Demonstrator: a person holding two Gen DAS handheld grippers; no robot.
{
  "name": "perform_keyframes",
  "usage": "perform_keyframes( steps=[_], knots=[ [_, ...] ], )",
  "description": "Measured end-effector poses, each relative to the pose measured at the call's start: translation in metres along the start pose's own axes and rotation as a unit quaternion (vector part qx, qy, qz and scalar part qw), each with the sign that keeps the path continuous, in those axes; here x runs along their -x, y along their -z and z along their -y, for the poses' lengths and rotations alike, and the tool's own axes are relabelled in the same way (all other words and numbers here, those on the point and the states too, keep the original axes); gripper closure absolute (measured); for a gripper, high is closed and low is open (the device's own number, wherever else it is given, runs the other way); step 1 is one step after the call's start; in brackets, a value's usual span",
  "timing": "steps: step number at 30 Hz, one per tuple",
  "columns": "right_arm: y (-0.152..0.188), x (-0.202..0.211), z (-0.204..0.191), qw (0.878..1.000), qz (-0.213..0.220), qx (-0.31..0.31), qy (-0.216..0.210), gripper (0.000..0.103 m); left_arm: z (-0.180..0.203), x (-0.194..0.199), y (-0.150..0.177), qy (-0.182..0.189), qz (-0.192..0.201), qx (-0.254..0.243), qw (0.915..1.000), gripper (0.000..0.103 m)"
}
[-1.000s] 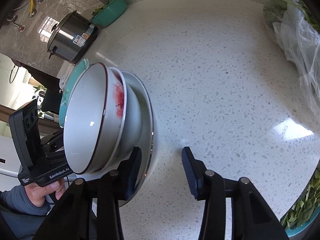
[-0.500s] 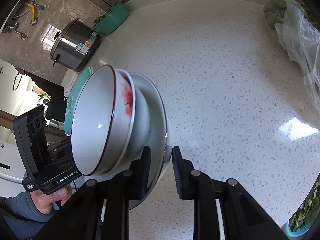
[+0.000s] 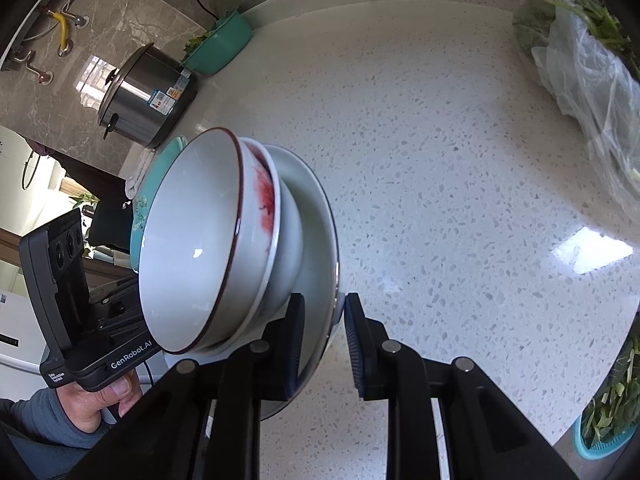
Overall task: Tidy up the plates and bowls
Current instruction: 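Lift the plate with bowls and carry it over the teal floral plates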
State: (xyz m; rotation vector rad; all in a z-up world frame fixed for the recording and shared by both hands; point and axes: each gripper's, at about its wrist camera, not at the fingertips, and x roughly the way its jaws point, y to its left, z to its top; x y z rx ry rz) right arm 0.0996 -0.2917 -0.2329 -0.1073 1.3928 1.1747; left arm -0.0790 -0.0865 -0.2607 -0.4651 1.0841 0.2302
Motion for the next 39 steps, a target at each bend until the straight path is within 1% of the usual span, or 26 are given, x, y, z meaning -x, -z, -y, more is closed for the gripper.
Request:
perform_keyframes(
  steps=[5, 13, 18, 23, 29, 39],
  knots=[
    [0.000, 0.014, -0.005, 1.000, 0.007, 0.002, 0.004, 0.079, 0.005, 0.016, 0.000, 0.002, 0.003, -0.006, 1.0000, 0.088],
    [-0.004, 0.049, -0.023, 1.000, 0.020, 0.011, 0.000, 0.079, 0.018, 0.067, -0.012, -0.001, 0.019, -0.010, 0.9998, 0.088],
    [-0.011, 0.071, -0.045, 0.999, 0.021, 0.029, 0.002, 0.079, 0.013, 0.106, -0.019, 0.005, 0.029, -0.001, 0.9996, 0.088],
    [-0.020, 0.076, -0.074, 0.999, 0.020, 0.046, 0.012, 0.080, 0.001, 0.131, -0.028, 0.007, 0.039, -0.006, 0.9992, 0.088],
    [-0.032, 0.063, -0.109, 0.999, 0.025, 0.041, 0.020, 0.080, -0.040, 0.150, -0.039, 0.014, 0.038, -0.018, 0.9990, 0.088],
    [-0.069, 0.020, -0.175, 0.999, 0.025, 0.040, 0.007, 0.080, -0.141, 0.189, -0.052, 0.005, 0.037, -0.023, 0.9991, 0.088]
  ],
)
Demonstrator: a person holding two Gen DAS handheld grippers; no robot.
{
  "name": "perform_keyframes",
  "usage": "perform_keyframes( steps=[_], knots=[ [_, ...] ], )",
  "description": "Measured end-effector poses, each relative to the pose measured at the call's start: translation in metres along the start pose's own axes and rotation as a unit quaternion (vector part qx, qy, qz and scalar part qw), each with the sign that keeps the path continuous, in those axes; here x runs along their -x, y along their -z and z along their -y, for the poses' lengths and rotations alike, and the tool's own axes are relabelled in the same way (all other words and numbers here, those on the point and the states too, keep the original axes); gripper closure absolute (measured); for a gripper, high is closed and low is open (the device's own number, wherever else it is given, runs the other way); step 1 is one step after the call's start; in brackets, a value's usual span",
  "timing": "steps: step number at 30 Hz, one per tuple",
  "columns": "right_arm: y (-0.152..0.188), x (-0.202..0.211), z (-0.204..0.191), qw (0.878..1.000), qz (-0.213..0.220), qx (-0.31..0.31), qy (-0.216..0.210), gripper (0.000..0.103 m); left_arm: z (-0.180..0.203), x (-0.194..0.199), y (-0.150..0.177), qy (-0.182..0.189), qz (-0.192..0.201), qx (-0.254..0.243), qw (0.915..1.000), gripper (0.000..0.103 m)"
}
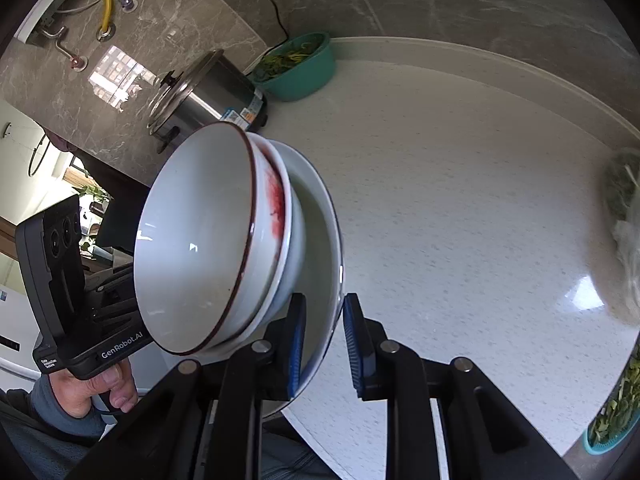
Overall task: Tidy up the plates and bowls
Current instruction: 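Lift the plate with bowls and carry it over the teal floral plates, then lower the plate with bowls onto the teal floral plates and open both tools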
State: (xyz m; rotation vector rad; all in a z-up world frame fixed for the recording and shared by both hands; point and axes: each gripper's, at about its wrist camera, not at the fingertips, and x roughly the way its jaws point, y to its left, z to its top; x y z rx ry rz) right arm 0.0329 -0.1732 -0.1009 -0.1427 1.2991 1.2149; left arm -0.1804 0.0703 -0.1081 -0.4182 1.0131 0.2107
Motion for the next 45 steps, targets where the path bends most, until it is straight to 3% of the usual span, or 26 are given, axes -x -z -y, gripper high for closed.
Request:
perform_keyframes(
  steps=[10, 19, 35, 45],
  knots=[
    [-0.027, -0.051, -0.048, 1.000, -0.013, 0.007, -0.002, 0.080, -0.085, 0.008, -0.003, -0.002, -0.005, 0.011, 0.9999, 0.088],
    [-0.016, -0.097, -0.045, 1.000, -0.027, -0.006, 0.007, 0.080, -0.135, -0.028, 0.014, 0.007, -0.030, 0.014, 0.9994, 0.088],
    [-0.005, -0.137, -0.026, 0.998, -0.045, -0.026, 0.029, 0.080, -0.160, -0.088, 0.020, 0.009, -0.045, -0.007, 0.9989, 0.089],
    [-0.005, -0.143, -0.019, 0.998, -0.043, -0.038, 0.035, 0.080, -0.158, -0.101, 0.023, 0.010, -0.046, -0.013, 0.9988, 0.091]
  ],
)
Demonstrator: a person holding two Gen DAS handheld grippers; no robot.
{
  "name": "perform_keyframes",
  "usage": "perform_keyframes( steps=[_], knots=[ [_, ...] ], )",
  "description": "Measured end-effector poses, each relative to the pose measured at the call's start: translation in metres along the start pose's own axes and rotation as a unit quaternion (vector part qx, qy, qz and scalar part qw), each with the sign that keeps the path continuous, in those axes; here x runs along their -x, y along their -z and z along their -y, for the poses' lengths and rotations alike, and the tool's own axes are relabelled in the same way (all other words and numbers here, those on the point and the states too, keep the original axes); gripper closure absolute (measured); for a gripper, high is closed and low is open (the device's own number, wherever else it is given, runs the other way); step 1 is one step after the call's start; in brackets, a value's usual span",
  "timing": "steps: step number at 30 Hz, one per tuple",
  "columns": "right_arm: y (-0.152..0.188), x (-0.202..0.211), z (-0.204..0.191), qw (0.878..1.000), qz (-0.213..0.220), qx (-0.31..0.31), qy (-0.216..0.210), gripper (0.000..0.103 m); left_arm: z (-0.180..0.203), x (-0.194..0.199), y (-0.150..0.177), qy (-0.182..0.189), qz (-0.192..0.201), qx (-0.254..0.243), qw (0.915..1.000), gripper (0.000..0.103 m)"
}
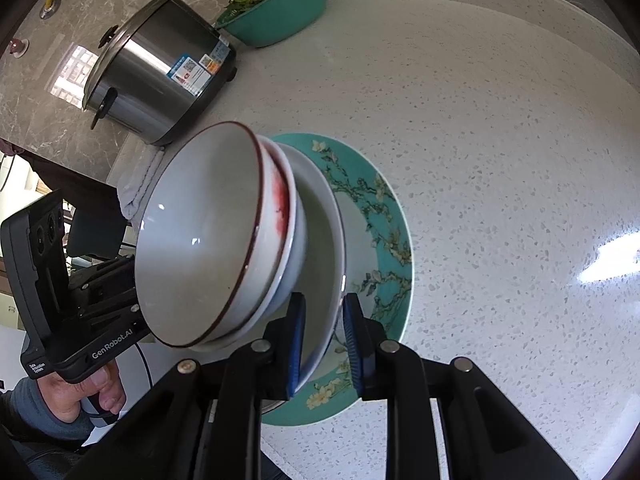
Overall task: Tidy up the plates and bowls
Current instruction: 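Lower the plate with bowls onto the teal floral plates and open both tools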
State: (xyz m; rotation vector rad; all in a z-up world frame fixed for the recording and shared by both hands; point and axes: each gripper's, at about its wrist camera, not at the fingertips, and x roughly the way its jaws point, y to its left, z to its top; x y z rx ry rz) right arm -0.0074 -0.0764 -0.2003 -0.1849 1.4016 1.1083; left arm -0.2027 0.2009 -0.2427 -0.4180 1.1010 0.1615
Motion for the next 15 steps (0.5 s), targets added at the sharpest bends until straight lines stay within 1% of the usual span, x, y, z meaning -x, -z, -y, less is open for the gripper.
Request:
perform_keyframes(
  steps=[6, 15],
  knots=[
    [-0.0008, -0.0003, 0.0021, 1.000, 0.004, 0.000, -0.003, 0.080, 0.0043, 0.0036, 0.0005, -0.003, 0.009, -0.001, 1.0000, 0.091],
    [0.0005, -0.0026, -0.0002, 1.000, 0.002, 0.005, -0.006, 0.080, 0.0022, 0.0050, 0.0009, -0.001, 0.012, -0.002, 0.9999, 0.090]
  ],
)
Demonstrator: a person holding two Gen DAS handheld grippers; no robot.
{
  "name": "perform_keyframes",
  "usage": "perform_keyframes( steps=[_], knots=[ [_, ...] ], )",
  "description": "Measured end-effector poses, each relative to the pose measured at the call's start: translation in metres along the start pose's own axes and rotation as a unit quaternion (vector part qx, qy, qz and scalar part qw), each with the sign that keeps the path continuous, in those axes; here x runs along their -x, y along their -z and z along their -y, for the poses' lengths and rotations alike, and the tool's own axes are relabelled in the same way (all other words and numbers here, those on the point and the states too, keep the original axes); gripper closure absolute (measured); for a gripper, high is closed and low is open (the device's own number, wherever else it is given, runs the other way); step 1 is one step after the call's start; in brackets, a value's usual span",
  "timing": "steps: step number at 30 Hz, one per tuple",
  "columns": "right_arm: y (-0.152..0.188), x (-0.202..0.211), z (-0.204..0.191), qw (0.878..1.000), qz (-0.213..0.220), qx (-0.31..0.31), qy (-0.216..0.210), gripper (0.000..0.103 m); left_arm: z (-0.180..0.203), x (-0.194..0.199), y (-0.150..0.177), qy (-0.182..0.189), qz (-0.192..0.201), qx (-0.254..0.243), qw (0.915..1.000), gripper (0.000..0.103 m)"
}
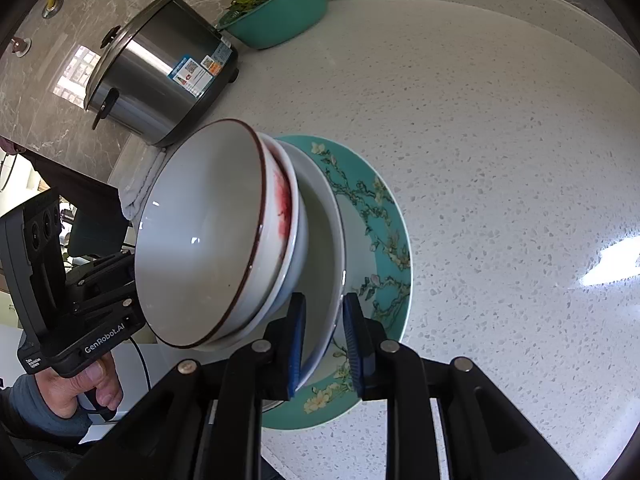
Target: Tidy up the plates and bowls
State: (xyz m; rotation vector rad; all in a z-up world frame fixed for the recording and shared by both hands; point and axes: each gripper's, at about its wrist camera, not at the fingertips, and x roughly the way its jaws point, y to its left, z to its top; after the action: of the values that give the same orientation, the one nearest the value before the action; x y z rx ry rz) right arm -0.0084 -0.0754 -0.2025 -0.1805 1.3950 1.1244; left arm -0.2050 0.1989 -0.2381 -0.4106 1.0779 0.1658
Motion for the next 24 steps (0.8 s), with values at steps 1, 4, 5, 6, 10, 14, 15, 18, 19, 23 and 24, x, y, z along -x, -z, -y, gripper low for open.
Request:
perform_keyframes(
  steps=[1, 4, 5, 6, 10, 14, 15, 18, 19, 23, 24],
  knots=[
    [0.001, 0.000, 0.000, 1.000, 0.001, -0.001, -0.001, 0.080, -0.001, 0.001, 0.001, 0.002, 0.001, 0.002, 1.0000, 0.090],
    [0.001, -0.001, -0.001, 1.000, 0.003, -0.002, 0.002, 0.080, -0.004, 0.003, 0.003, 0.003, 0.007, 0.006, 1.0000, 0.087],
    [0.001, 0.000, -0.002, 1.000, 0.004, -0.002, 0.003, 0.079, -0.005, 0.004, 0.004, 0.006, 0.009, 0.008, 0.9999, 0.086],
    [0.002, 0.001, -0.003, 1.000, 0.008, -0.004, 0.004, 0.079, -0.006, 0.005, 0.005, 0.005, 0.010, 0.008, 0.9999, 0.084],
    [0.006, 0.011, 0.000, 1.000, 0.019, -0.009, 0.014, 0.065, -0.012, 0.013, 0.012, 0.004, 0.013, 0.014, 0.9998, 0.060],
    [0.014, 0.036, 0.006, 0.999, 0.035, -0.015, 0.018, 0.039, -0.017, 0.038, 0.019, -0.003, 0.029, 0.033, 0.9990, 0.034],
    [0.017, 0.044, 0.008, 0.999, 0.043, -0.015, 0.016, 0.028, -0.018, 0.046, 0.021, -0.001, 0.039, 0.038, 0.9985, 0.020],
    [0.023, 0.065, 0.013, 0.998, 0.064, -0.013, 0.004, 0.022, -0.013, 0.071, 0.022, -0.012, 0.077, 0.042, 0.9961, 0.000],
    [0.023, 0.070, 0.015, 0.998, 0.066, -0.013, 0.002, 0.021, -0.009, 0.079, 0.022, -0.020, 0.087, 0.040, 0.9952, 0.000],
    [0.027, 0.097, 0.025, 0.994, 0.101, -0.033, -0.013, 0.014, 0.013, 0.106, 0.018, -0.065, 0.120, 0.025, 0.9903, 0.000],
    [0.028, 0.103, 0.026, 0.993, 0.110, -0.037, -0.018, 0.007, 0.022, 0.112, 0.017, -0.070, 0.127, 0.013, 0.9893, 0.000]
  ],
)
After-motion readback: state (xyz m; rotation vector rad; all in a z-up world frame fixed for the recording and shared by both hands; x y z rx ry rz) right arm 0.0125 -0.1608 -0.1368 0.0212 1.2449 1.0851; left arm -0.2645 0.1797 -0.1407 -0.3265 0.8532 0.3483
